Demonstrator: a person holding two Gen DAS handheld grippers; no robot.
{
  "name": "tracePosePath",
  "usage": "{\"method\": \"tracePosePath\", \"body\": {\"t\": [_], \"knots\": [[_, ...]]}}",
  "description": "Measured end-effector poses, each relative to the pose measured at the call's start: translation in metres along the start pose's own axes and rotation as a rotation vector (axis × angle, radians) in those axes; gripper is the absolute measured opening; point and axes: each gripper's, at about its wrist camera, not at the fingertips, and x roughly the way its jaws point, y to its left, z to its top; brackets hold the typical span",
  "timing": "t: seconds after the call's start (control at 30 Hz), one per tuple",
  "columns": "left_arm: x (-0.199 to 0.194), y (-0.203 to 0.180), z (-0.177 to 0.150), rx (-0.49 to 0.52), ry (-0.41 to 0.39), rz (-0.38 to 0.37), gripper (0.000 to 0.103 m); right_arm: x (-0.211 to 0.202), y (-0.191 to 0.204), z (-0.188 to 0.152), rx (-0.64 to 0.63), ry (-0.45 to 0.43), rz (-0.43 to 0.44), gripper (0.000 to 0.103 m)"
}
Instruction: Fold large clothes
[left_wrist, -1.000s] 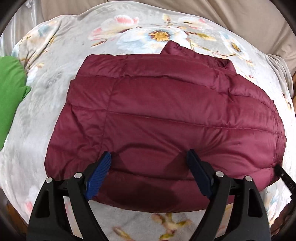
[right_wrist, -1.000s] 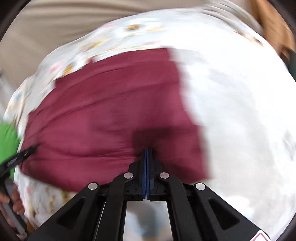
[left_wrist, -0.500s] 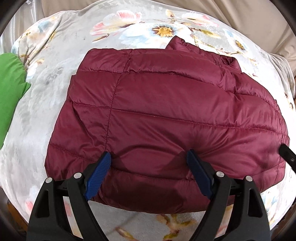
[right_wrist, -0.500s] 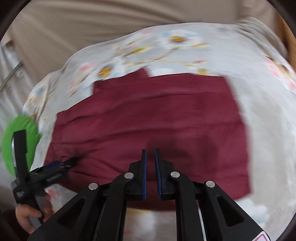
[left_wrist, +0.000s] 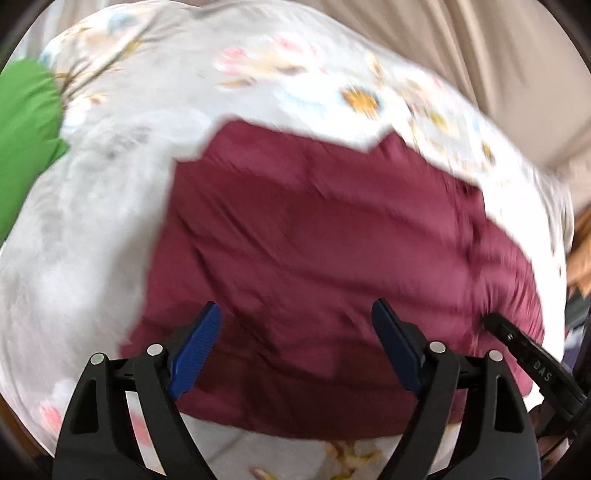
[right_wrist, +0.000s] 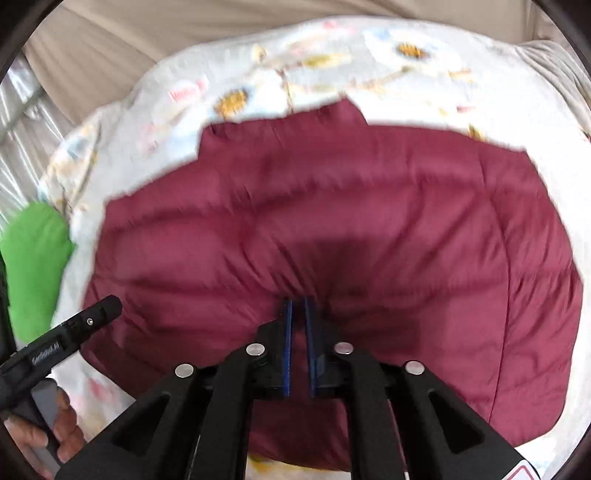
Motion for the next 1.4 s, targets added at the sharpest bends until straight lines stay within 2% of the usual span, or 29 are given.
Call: {"method": "tracePosePath", "body": {"t": [0.1,0.23,0.37,0.43,0.53,0.63,0.7,0.77,0.87,0.97,1.07,1.13,1.27,1.4], "knots": [[-0.001,0.021,0.02,-0.042,-0.022,0.024,0.081,0.01,0.008,0.028,0.017,-0.013,0.035,0.01],[0.012,0.048,0.037,-0.099,-0.02,0.056,0.081,0.042,0.02,0.055,-0.002,0.002,0.019,0.01],[0.024,0.067,0.042,-0.154,0.016,0.035,0.083,0.079,0.02,0.066,0.023,0.054,0.015,0.007],[0.032,0.078,0.043,-0.194,0.036,0.013,0.085,0.094,0.021,0.069,0.026,0.064,0.017,0.001],[0.041,0.088,0.04,-0.252,0.064,-0.028,0.086,0.101,0.026,0.071,0.014,0.06,0.017,0.001],[0.048,0.087,0.037,-0.259,0.082,-0.035,0.086,0.104,0.029,0.075,-0.007,0.06,0.015,0.0],[0.047,0.083,0.038,-0.25,0.08,-0.023,0.086,0.095,0.024,0.078,0.035,0.052,0.036,0.0],[0.041,0.077,0.04,-0.226,0.061,-0.004,0.086,0.08,0.021,0.077,0.071,0.027,0.074,0.009],[0.026,0.059,0.046,-0.153,0.002,0.036,0.086,0.056,0.019,0.066,0.087,0.0,0.103,0.009],[0.019,0.034,0.057,-0.075,-0.037,0.011,0.086,0.045,0.017,0.057,0.081,0.0,0.106,0.01],[0.041,0.008,0.067,0.002,0.002,-0.02,0.087,0.061,0.009,0.058,0.076,0.049,0.071,0.01],[0.066,-0.004,0.07,0.06,0.014,0.037,0.088,0.073,0.003,0.063,0.086,0.053,0.055,0.0],[0.095,-0.011,0.079,0.144,-0.032,0.109,0.095,0.088,-0.005,0.082,0.109,0.016,0.038,0.0],[0.107,-0.01,0.085,0.136,-0.039,0.13,0.098,0.104,-0.009,0.087,0.129,0.025,0.058,0.0]]}}
